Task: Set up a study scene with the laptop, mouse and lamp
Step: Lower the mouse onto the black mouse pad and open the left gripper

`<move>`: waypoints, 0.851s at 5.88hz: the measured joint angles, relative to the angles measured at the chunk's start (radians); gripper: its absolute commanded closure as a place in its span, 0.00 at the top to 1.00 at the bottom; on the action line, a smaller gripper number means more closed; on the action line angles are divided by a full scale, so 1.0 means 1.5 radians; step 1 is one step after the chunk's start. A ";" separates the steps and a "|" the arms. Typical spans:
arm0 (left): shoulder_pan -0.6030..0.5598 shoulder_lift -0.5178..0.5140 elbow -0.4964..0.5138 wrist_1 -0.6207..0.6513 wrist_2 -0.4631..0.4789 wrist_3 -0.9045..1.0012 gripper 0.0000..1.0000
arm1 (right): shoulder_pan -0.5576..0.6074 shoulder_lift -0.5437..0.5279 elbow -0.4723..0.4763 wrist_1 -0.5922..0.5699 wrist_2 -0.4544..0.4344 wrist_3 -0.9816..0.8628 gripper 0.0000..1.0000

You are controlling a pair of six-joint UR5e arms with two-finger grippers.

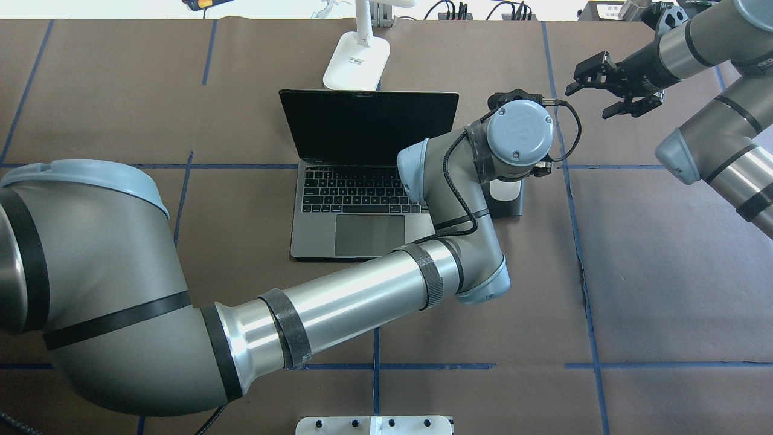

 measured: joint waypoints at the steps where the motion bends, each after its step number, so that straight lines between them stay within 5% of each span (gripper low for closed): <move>1: -0.002 0.000 0.020 -0.023 0.021 -0.009 0.23 | 0.000 0.000 0.000 0.000 0.004 0.000 1.00; 5: 0.006 -0.006 0.052 -0.049 0.025 -0.079 0.30 | 0.000 0.001 0.000 -0.001 0.012 0.001 1.00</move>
